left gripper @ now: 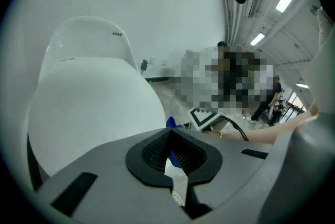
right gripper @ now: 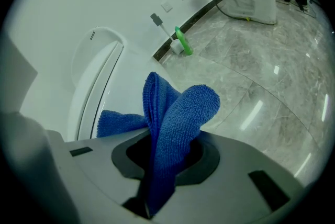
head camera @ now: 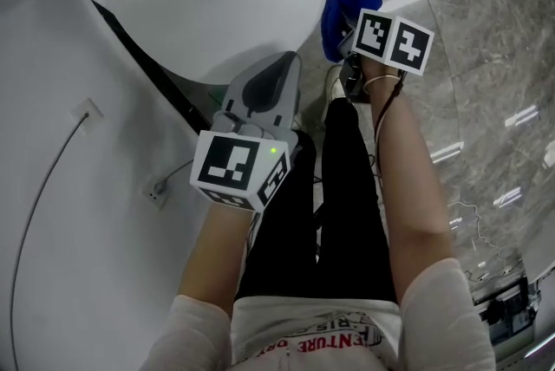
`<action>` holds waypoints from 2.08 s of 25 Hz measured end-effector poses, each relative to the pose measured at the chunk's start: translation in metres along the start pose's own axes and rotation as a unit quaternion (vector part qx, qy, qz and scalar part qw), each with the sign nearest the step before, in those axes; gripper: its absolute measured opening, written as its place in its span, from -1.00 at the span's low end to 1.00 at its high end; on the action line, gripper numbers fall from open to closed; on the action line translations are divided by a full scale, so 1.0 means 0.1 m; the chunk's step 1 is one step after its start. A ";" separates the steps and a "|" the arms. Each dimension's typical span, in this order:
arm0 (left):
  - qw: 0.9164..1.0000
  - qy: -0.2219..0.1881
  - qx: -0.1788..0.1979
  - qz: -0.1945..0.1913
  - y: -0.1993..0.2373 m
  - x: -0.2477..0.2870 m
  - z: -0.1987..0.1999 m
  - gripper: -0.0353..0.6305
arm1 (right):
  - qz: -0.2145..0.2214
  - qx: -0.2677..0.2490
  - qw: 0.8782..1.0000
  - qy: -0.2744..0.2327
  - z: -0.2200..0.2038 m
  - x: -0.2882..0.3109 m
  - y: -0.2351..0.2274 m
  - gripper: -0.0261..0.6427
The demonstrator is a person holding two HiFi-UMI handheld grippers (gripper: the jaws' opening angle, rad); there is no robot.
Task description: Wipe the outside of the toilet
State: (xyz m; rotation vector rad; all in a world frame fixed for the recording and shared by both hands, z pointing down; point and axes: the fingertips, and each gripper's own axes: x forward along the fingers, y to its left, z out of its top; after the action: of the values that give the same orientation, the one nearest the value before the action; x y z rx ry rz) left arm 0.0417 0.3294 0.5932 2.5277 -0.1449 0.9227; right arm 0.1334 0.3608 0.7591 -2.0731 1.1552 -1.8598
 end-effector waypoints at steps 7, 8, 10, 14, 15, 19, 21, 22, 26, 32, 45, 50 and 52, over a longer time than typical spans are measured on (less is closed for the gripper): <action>1.000 0.002 -0.009 0.007 0.21 -0.53 -0.50 -0.87 | -0.024 0.005 1.000 -0.011 -0.67 -0.04 0.23 -0.71; 1.000 0.004 -0.012 0.008 0.23 -0.60 -0.57 -0.87 | -0.028 0.005 1.000 -0.010 -0.76 -0.04 0.27 -0.71; 1.000 0.009 -0.020 0.011 0.29 -0.76 -0.70 -0.87 | -0.032 0.004 0.999 -0.001 -0.95 -0.03 0.37 -0.71; 0.999 0.020 -0.040 0.021 0.46 -1.03 -0.90 -0.88 | -0.043 -0.019 0.999 0.024 -1.25 0.01 0.59 -0.71; 0.998 0.020 -0.045 0.026 0.51 -1.08 -0.93 -0.87 | -0.045 -0.024 0.998 0.028 -1.30 0.01 0.65 -0.71; 0.997 0.015 -0.064 0.043 0.72 -1.33 -0.95 -0.88 | -0.035 -0.027 0.998 0.051 -1.48 -0.02 0.92 -0.71; 0.996 0.007 -0.075 0.054 0.82 -1.46 -0.91 -0.88 | -0.027 -0.030 0.997 0.061 -1.56 -0.06 1.08 -0.71; 0.995 0.002 -0.080 0.060 0.87 -1.52 -0.88 -0.87 | -0.027 -0.034 0.997 0.065 -1.60 -0.09 1.15 -0.71; 0.992 -0.017 -0.097 0.083 1.08 -1.80 -0.69 -0.87 | -0.042 -0.046 0.996 0.064 -1.63 -0.34 1.34 -0.71; 0.987 -0.057 -0.113 0.098 1.23 -2.18 -0.14 -0.87 | -0.068 -0.081 0.994 0.026 -1.12 -0.99 1.58 -0.71; 0.968 -0.122 -0.140 0.171 1.49 -2.08 1.18 -0.87 | 0.024 -0.265 0.964 0.005 0.69 -1.33 2.70 -0.71; 0.944 -0.135 -0.190 0.235 1.76 -1.95 1.44 -0.87 | 0.077 -0.310 0.946 0.044 1.32 -1.01 3.10 -0.71; 0.931 -0.145 -0.215 0.256 1.84 -1.93 1.53 -0.87 | 0.091 -0.335 0.936 0.058 1.57 -0.92 3.31 -0.71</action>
State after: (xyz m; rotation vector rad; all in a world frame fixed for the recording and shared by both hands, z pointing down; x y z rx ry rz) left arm -0.0616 0.0869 0.4351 2.2174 -1.0233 0.5902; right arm 0.1301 0.1242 0.4641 -2.0458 2.1737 -1.6619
